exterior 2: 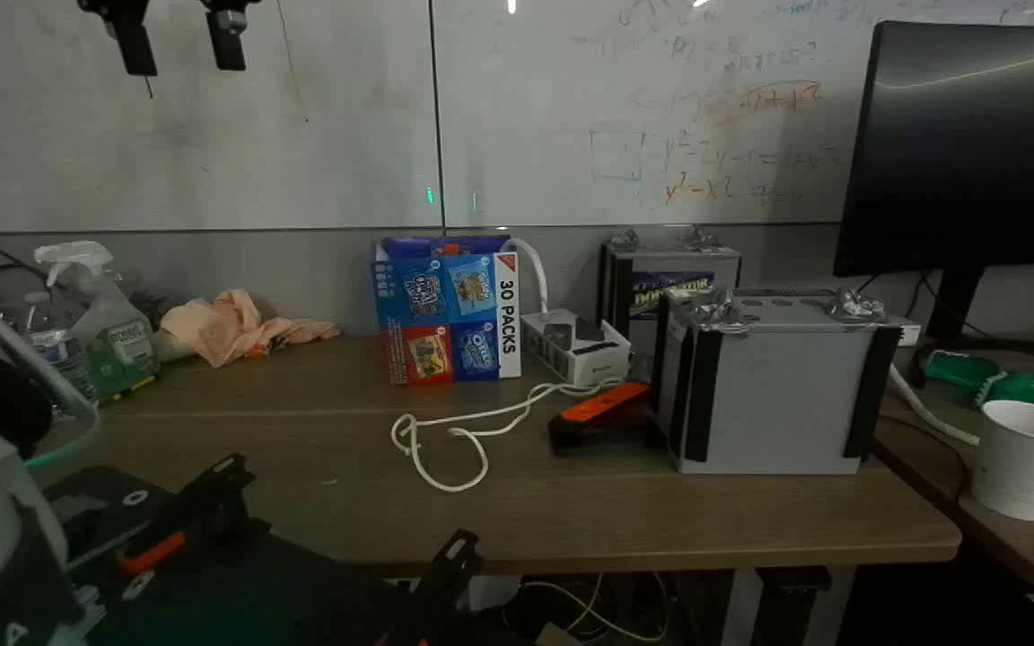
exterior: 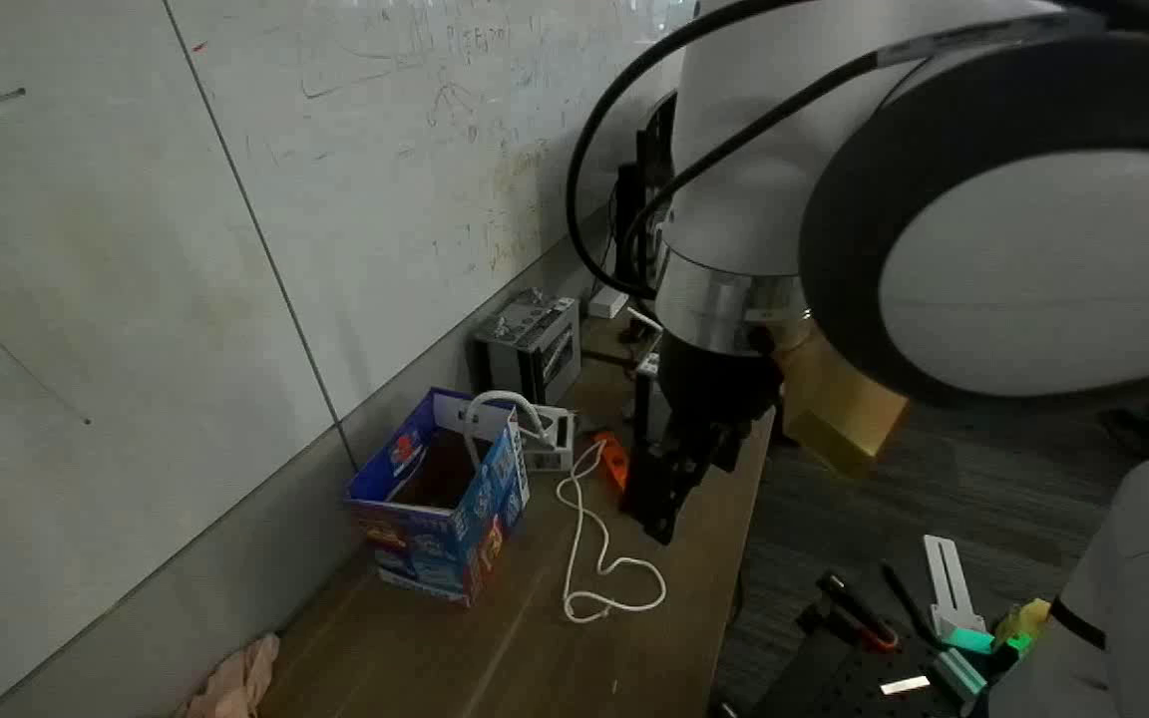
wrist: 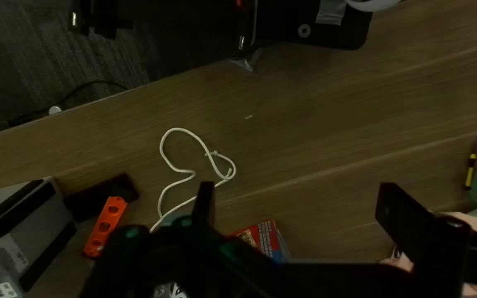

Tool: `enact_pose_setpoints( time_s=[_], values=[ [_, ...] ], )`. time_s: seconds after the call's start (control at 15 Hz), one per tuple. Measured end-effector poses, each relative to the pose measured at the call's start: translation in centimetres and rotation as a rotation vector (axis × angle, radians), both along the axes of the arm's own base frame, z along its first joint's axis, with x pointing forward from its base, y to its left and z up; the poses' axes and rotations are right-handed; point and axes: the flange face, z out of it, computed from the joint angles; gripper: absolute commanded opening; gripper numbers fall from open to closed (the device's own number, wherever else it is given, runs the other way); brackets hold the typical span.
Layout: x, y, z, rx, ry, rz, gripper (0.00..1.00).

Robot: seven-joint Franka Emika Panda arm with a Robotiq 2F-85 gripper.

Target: Place the white ropes inside the blue box then push the box to the left

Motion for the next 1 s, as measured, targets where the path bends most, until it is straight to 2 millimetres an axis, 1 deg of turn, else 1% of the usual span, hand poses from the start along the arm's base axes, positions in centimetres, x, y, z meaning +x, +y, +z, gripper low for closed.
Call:
enact_pose_setpoints(
  time_s=[0.27, 0.47, 0.6, 0.8, 1.0],
  values=[
    [0.0, 0.2, 0.9, 0.008, -0.019, 0.003, 1.00],
    [0.0, 0.2, 0.8, 0.007, -0.017, 0.003, 1.00],
    [0.3, -0.1, 0.3, 0.008, -0.018, -0.027, 1.00],
    [1.6, -0.7, -1.5, 0.018, -0.057, -0.097, 1.00],
    [4.0, -1.7, -4.8, 0.035, -0.107, -0.142, 1.00]
  ],
)
